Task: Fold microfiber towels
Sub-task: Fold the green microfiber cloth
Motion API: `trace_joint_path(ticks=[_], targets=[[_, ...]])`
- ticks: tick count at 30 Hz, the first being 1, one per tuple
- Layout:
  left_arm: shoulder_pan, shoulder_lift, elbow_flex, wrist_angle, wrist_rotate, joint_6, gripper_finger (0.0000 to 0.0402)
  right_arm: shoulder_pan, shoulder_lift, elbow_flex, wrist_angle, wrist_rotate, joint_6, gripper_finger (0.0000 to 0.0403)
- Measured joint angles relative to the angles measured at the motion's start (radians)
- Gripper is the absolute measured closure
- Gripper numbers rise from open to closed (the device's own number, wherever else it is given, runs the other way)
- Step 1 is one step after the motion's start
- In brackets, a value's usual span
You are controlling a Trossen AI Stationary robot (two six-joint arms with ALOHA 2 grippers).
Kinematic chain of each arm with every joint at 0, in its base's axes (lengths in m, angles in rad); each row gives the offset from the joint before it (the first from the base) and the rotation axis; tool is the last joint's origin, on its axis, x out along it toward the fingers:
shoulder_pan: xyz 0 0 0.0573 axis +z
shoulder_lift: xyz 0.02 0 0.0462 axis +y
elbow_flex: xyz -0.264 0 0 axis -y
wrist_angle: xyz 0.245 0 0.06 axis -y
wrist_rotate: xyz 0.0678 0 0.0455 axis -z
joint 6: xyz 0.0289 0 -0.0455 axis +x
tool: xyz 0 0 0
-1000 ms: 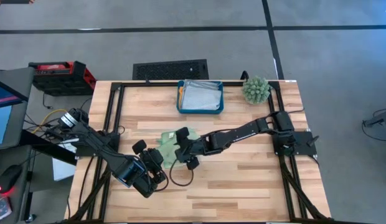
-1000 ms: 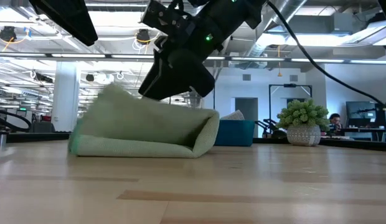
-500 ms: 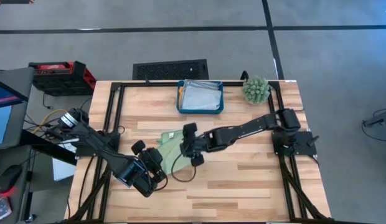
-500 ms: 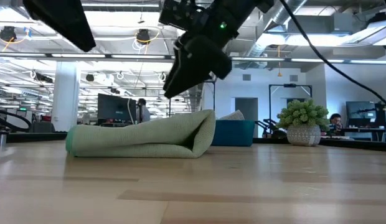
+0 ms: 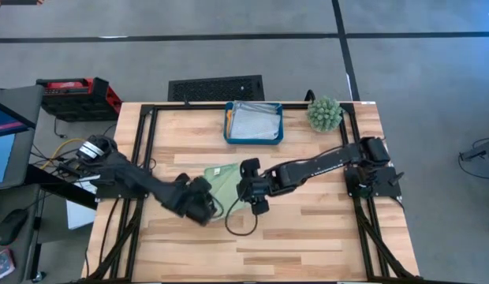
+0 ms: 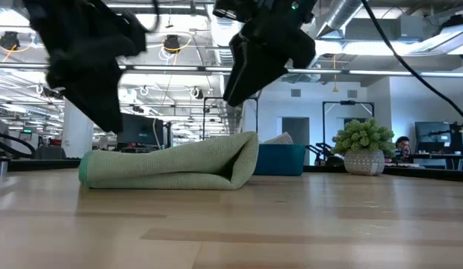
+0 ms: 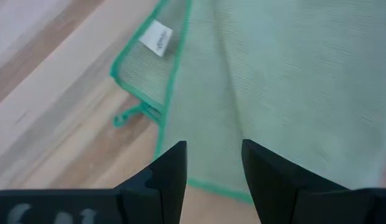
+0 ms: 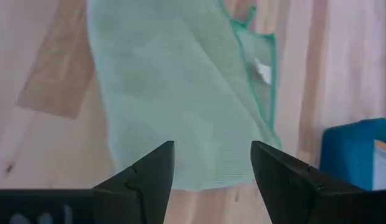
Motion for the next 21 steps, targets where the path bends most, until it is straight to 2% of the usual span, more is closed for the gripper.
trace_joint_path(ticks=[3,11,15,21], targets=[[0.09,0.0,-0.014,0.026,0.074,0.091,0.0256,0.019,0.004,-0.001,-0.006,0.0,0.011,0.0168],[0.316,0.0,-0.046,0.231,0.308,0.491,0.0256,0.057,-0.005,0.0,-0.003,0.004,0.043,0.0168],[0.4,0.0,-0.051,0.228,0.408,0.559,0.0256,0.073,-0.004,0.0,-0.004,0.004,0.043,0.0168],[0.472,0.0,-0.113,0.251,0.538,0.577,0.0256,0.084,-0.004,0.0,-0.003,0.003,0.039,0.0168]])
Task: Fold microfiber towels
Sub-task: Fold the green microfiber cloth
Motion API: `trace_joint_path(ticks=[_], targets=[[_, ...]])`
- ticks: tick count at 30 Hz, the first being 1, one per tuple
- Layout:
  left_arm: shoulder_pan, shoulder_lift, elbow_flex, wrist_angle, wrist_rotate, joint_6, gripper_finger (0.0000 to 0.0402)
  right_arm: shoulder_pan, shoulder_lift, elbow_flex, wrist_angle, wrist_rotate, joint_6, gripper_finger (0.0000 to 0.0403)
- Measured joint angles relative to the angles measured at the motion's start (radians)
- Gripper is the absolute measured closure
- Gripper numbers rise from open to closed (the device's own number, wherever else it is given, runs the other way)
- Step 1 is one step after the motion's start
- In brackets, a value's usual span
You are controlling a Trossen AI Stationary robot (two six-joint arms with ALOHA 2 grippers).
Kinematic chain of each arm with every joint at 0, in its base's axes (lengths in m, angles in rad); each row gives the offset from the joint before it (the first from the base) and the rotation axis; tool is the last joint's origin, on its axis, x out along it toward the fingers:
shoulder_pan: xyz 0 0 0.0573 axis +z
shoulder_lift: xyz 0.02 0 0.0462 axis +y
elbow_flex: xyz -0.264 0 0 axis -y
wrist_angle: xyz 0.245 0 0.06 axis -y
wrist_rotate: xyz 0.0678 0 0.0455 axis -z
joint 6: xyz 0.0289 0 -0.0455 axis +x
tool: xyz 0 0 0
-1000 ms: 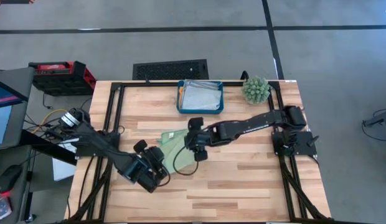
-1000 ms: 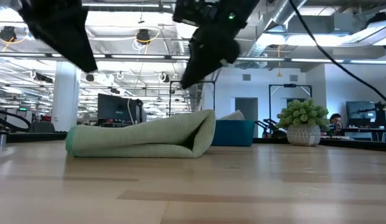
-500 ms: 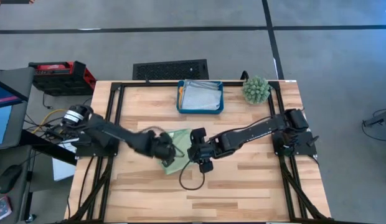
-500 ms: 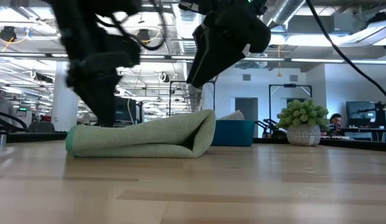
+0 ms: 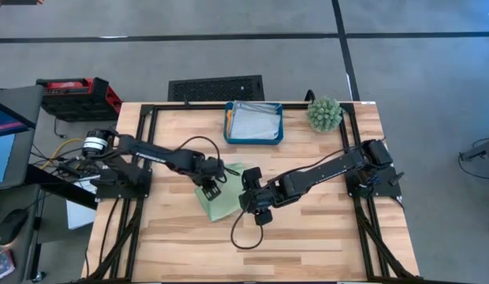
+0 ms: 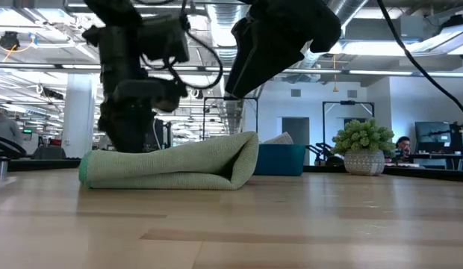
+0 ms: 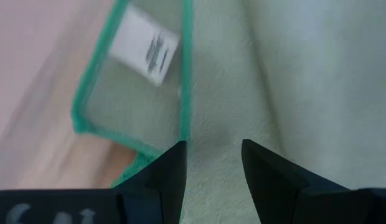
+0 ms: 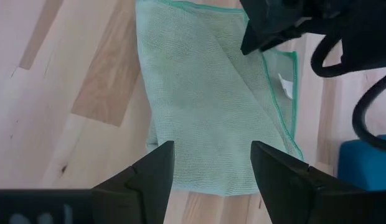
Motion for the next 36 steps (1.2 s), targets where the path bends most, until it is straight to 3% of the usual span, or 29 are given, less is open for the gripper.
trace_joint_path(ticks=[4,14,18,22,26,32,36], targets=[[0.022,0.0,-0.033,0.057,0.044,0.013,0.0256,0.0,0.0,0.0,0.0,0.0,-0.004,0.0168],[0.061,0.011,-0.036,0.064,0.044,0.113,0.0256,-0.022,0.0,0.0,0.0,0.0,-0.005,0.0168],[0.07,0.027,-0.036,0.077,0.118,0.144,0.0256,-0.029,0.001,0.0,0.002,0.0,-0.005,0.0168],[0.067,0.037,-0.035,0.085,0.129,0.174,0.026,-0.035,0.001,0.0,0.006,-0.001,0.0,0.0168],[0.067,0.04,-0.035,0.08,0.121,0.182,0.0294,-0.043,0.001,0.0,0.003,0.0,0.003,0.0168],[0.067,0.035,-0.031,0.079,0.121,0.196,0.0388,-0.059,0.001,0.0,0.003,0.0,0.003,0.0168],[0.067,0.016,-0.001,0.073,0.121,0.226,0.0391,-0.068,0.001,0.0,0.002,0.0,0.003,0.0168]])
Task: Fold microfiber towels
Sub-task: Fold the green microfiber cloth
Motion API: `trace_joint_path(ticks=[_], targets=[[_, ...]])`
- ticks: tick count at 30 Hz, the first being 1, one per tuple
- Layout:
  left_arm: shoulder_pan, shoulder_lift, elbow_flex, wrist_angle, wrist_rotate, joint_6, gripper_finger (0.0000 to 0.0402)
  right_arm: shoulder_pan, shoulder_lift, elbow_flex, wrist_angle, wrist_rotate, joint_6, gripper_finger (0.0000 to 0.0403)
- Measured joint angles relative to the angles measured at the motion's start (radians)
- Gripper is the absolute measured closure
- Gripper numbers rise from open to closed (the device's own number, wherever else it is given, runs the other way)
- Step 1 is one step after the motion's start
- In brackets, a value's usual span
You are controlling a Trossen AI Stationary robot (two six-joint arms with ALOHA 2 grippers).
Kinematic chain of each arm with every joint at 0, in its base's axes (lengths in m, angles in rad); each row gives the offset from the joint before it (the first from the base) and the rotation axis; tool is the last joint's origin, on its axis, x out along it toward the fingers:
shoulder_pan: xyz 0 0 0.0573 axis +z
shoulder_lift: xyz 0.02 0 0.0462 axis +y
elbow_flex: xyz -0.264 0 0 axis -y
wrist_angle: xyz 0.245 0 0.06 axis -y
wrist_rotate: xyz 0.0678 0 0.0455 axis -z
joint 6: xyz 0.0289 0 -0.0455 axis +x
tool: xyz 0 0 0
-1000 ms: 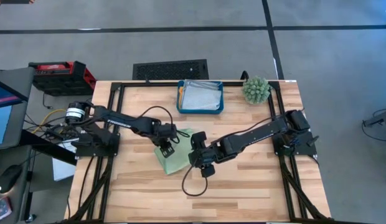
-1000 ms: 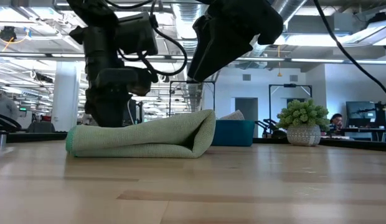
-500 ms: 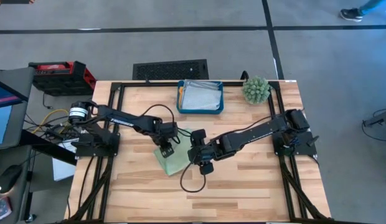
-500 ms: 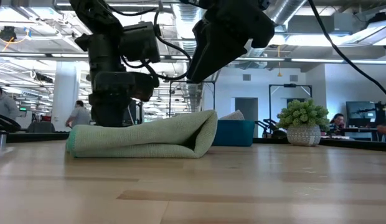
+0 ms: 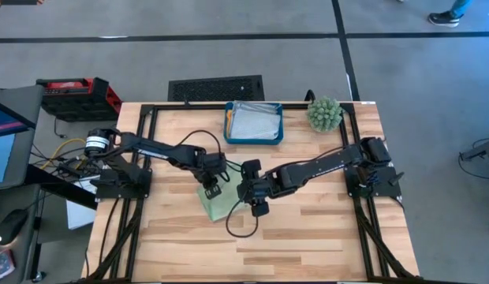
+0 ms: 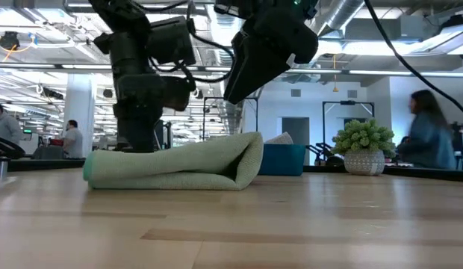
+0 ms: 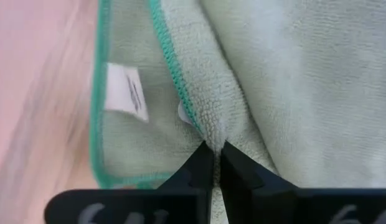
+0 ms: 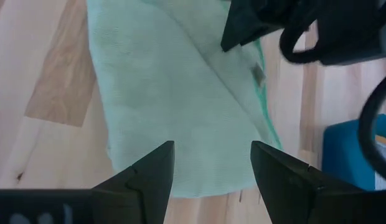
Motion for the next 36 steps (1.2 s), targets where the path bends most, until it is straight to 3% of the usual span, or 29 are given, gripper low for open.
trace_joint_path(ticks=[7,21,32,36], targets=[[0.006,-0.007,0.086,-0.136,-0.084,0.066,0.0398,-0.001,0.0,0.0,-0.001,0.0,0.0,0.0168],[0.048,-0.007,0.089,-0.121,-0.272,0.114,0.0383,-0.001,0.0,0.0,-0.001,0.0,0.0,0.0168],[0.048,-0.007,0.089,-0.085,-0.31,0.177,0.0298,-0.001,0.0,0.0,0.002,0.0,0.0,0.0168],[0.048,-0.007,0.089,-0.087,-0.221,0.145,0.0273,-0.001,0.0,0.0,0.002,0.0,0.0,0.0168]])
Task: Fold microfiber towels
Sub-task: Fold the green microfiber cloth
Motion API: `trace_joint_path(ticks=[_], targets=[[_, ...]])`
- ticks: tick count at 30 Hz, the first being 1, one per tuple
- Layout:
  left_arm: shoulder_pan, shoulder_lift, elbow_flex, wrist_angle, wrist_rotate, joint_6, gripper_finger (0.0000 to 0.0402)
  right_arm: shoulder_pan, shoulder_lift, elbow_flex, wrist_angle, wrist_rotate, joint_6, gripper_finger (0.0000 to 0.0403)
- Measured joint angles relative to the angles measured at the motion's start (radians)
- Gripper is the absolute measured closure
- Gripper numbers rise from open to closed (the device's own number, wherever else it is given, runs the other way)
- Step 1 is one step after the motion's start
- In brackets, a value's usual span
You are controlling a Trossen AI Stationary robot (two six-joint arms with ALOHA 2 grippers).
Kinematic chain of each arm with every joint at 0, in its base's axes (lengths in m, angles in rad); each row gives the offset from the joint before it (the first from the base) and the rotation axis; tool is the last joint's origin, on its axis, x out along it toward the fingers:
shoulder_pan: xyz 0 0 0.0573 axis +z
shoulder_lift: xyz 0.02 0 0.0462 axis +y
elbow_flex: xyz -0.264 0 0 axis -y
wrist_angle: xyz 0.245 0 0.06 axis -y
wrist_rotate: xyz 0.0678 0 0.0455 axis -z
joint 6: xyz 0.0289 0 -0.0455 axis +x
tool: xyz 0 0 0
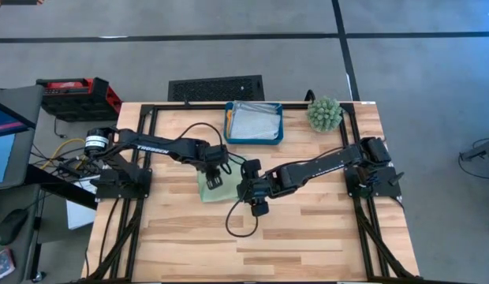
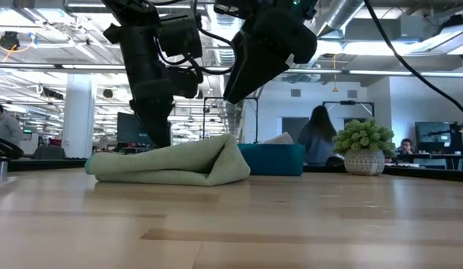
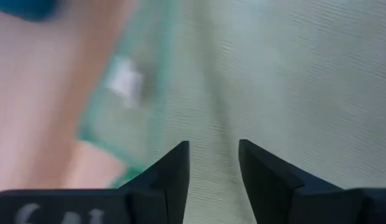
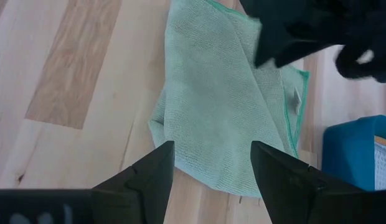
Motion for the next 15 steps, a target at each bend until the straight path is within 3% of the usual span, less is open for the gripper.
trace_joint_path(ticks=[3,7,15], targets=[[0.0,0.0,0.0,0.008,0.125,0.044,0.0267,0.0,0.0,0.0,0.002,0.0,0.0,0.0168],[0.0,0.0,-0.011,-0.041,0.214,0.01,0.0269,0.001,0.0,0.0,0.003,-0.002,0.001,0.0168],[-0.041,-0.001,-0.012,-0.237,0.164,0.006,0.0273,0.001,0.0,0.0,0.004,-0.002,0.001,0.0168]])
